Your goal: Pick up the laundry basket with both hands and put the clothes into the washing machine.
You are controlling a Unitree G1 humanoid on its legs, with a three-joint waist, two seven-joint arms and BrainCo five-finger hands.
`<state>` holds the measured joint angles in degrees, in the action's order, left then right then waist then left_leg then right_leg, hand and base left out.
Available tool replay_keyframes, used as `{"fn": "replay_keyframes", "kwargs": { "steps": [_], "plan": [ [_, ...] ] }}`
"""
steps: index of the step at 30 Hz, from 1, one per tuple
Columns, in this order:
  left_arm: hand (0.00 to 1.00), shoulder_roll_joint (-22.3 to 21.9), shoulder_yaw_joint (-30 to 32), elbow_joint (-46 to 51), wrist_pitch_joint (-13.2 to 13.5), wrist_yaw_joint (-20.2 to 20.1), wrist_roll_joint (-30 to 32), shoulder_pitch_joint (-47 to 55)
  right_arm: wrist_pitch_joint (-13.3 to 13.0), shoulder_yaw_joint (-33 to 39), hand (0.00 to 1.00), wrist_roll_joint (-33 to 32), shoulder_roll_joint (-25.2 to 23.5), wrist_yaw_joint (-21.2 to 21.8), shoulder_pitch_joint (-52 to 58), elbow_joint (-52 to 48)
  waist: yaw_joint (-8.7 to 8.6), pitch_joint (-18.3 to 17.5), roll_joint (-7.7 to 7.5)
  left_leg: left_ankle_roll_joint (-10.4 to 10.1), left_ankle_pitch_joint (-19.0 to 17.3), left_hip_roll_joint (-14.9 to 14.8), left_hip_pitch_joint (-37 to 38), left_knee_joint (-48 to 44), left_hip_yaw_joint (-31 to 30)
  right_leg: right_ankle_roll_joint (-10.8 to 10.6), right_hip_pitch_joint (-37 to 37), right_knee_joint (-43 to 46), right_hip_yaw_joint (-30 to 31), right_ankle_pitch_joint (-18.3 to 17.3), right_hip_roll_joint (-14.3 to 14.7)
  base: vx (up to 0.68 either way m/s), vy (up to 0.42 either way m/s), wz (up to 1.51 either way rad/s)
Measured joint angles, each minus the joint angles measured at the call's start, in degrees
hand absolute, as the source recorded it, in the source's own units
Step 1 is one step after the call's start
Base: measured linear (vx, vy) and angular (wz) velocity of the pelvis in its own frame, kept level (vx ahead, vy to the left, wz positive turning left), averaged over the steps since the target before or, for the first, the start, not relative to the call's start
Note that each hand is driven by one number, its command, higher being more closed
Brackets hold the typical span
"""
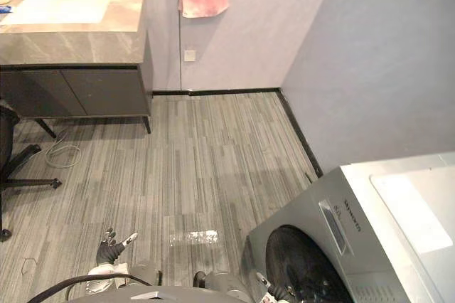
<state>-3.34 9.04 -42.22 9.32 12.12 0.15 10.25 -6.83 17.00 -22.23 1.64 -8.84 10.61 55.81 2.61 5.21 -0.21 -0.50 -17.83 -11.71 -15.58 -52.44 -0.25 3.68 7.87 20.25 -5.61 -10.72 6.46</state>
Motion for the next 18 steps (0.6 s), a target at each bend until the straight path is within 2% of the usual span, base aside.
{"fn": "replay_keyframes", "kwargs": {
  "steps": [1,2,3,4,5,6,7,8,9,14,16,18],
  "plan": [
    [0.00,0.0,-0.4,-0.1,0.0,-0.1,0.0,-0.1,0.0,0.0,0.00,0.0,-0.1,0.0,0.1,-0.4,-0.50,0.0,-0.03,-0.2,0.0,-1.9,0.1,3.0,4.3,0.0,-0.4,-0.9,-1.6,0.0,-0.7,0.00,-0.077,0.87],
    [0.00,-0.1,-0.5,-0.1,0.0,-0.2,0.1,-0.1,0.1,0.1,0.00,0.0,-0.1,0.0,0.1,-0.4,-0.78,0.0,-0.07,-0.3,0.0,-2.6,0.7,5.6,6.8,0.0,-0.8,-1.3,-2.7,0.0,-1.4,0.00,-0.046,1.04],
    [0.00,0.0,-0.6,-0.6,0.0,-0.3,0.1,-0.2,0.3,0.3,0.00,0.1,-0.1,0.0,0.3,-0.4,-0.95,0.2,-0.13,-0.8,0.3,-3.1,2.2,12.2,11.3,0.0,-1.4,-1.8,-4.5,0.0,-2.9,-0.01,0.021,1.17],
    [0.00,0.1,-0.3,-1.9,0.1,-0.4,0.2,-0.6,0.6,1.5,0.00,0.2,-0.2,0.1,0.3,-0.3,-0.80,0.5,-0.44,-2.9,1.5,-1.2,4.8,22.2,13.5,-0.5,-1.9,-2.0,-6.3,0.0,-4.9,-0.01,0.051,1.09],
    [0.00,0.1,-0.2,-2.3,0.1,-0.4,0.2,-0.6,0.6,1.9,0.00,0.3,-0.2,0.1,0.3,-0.2,-0.76,0.4,-0.17,-3.3,2.7,-0.2,5.7,26.3,13.5,-0.9,-1.9,-2.0,-6.5,-0.1,-5.4,-0.03,0.099,0.73],
    [0.00,0.2,0.0,-3.2,0.2,-0.5,0.3,-0.5,0.6,3.0,0.00,0.8,0.0,0.1,0.2,0.0,-0.09,0.3,0.50,-3.9,7.3,1.7,7.2,32.3,12.7,-1.8,-1.8,-1.6,-6.7,-0.4,-6.2,-0.02,0.126,0.27],
    [0.00,0.5,0.6,-4.1,0.3,-0.5,0.4,-0.6,0.8,3.2,0.00,1.9,-0.1,0.1,-0.1,0.4,0.29,0.2,0.28,-3.3,8.7,3.2,8.2,34.4,12.8,-2.7,-1.8,-1.7,-6.3,-0.2,-7.2,-0.02,0.134,0.15],
    [0.00,0.7,1.0,-4.7,0.3,-0.5,0.5,-0.4,0.8,3.3,0.00,2.3,-0.1,0.1,-0.1,0.4,0.31,0.1,0.17,-3.0,9.1,3.8,8.6,35.6,12.9,-3.2,-2.0,-2.3,-6.3,0.1,-7.6,-0.01,0.149,0.07],
    [0.00,1.0,1.6,-5.9,0.2,-0.5,0.7,-0.2,0.8,3.4,0.00,2.4,-0.1,0.1,-0.1,0.5,0.38,-0.2,0.77,-2.4,9.5,4.7,8.5,36.3,13.0,-3.8,-2.2,-3.4,-6.2,0.9,-8.2,0.00,0.154,0.08],
    [0.00,1.2,2.8,-6.4,0.4,-1.4,0.6,-0.3,1.1,3.2,0.00,4.3,-0.3,0.0,-0.2,0.5,1.05,-0.6,-0.11,-0.9,9.1,5.8,8.5,36.6,15.0,-4.9,-2.1,-5.7,-3.6,3.2,-8.7,-0.01,0.135,-0.17],
    [0.00,1.1,3.2,-6.9,0.3,-1.9,0.6,-0.3,1.1,2.8,0.00,4.7,-0.5,0.0,0.0,0.4,0.69,-1.2,-0.48,-0.8,8.2,6.2,9.0,36.5,15.8,-5.4,-2.0,-5.2,-2.9,3.0,-9.3,0.00,0.081,-0.18],
    [0.00,1.5,3.2,-6.8,0.3,-2.6,0.6,-0.3,1.6,2.8,0.00,4.7,-0.9,0.1,1.0,-0.5,0.70,-1.3,-1.29,-0.4,6.3,7.6,10.0,35.5,15.8,-7.0,-1.0,-0.4,-2.6,-0.8,-11.3,0.02,0.070,0.02]
  ]
}}
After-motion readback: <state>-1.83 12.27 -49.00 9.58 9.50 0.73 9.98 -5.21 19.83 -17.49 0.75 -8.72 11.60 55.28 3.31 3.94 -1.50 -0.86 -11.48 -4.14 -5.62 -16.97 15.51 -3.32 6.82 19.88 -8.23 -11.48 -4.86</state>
